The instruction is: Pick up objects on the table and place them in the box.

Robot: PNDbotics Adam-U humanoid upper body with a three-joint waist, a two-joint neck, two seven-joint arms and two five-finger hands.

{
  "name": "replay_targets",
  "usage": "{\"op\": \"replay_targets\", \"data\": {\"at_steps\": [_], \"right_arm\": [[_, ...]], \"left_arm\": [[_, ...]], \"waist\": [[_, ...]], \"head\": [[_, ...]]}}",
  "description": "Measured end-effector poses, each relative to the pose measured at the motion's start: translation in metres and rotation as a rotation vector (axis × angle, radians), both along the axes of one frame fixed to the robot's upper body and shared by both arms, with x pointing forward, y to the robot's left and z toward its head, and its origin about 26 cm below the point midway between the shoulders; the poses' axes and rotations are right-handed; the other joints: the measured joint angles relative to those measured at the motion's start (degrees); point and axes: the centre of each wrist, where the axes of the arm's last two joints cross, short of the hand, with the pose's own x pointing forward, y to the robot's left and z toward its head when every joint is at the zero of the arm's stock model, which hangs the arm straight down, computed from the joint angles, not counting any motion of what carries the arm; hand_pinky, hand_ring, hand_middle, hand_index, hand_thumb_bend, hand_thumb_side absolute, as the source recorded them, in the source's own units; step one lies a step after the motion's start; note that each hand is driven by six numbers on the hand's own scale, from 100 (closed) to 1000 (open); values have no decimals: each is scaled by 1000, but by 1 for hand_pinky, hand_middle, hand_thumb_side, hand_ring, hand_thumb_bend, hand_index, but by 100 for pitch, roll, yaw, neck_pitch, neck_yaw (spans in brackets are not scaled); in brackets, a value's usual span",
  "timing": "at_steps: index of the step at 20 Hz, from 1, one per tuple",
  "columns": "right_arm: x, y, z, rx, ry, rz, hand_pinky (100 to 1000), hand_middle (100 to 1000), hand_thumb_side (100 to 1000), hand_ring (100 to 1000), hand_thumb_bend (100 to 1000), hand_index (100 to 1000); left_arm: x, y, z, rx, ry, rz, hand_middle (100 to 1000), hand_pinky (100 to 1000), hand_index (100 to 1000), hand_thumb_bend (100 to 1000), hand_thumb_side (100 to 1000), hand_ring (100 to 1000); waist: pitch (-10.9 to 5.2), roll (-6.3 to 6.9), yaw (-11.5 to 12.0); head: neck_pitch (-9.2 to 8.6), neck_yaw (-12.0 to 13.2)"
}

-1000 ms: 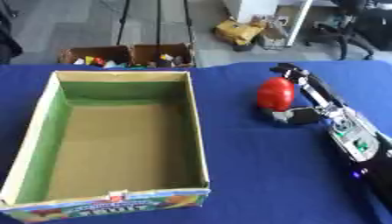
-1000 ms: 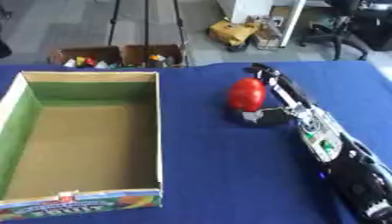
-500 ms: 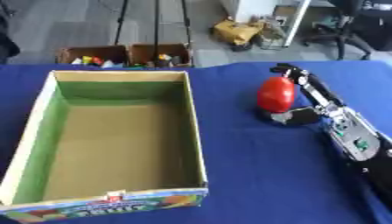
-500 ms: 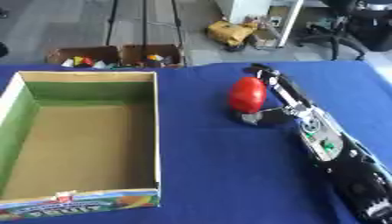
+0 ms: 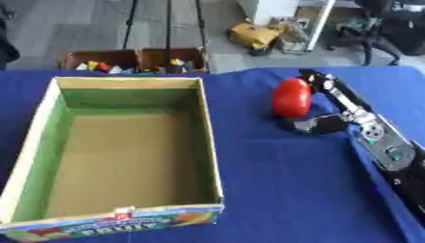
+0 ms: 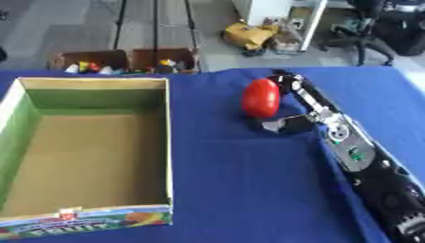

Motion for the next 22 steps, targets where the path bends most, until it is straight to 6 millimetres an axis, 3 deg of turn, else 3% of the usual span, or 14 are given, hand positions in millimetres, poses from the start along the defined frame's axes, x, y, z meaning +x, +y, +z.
{"op": "replay_targets", "data": {"at_steps": [13, 14, 15, 22], "right_arm": [[0, 3, 4, 105, 10, 22, 475, 282, 311, 986, 596, 784], [0, 3, 4, 109, 8, 18, 472, 280, 274, 983, 629, 781], [0, 3, 5, 112, 7, 14, 469, 280, 290, 979, 597, 779], [1, 7, 8, 117, -22, -2, 437, 247, 235, 923, 604, 746]], "left_arm": [[-1, -1, 1, 4, -5, 7, 679, 571, 889, 100, 808, 704], [-1, -2, 0, 2, -5, 7, 679, 571, 889, 100, 800, 704], [-1, -2, 0, 3, -4, 8, 679, 570, 889, 100, 809, 703], [-1, -2, 0, 4, -5, 9, 678, 570, 889, 100, 811, 701]], "waist": [[5, -51, 72], [8, -62, 86], [12, -70, 96], [55, -85, 119]], "head": [[-13, -47], [-20, -59], [-35, -66], [-62, -104]]}}
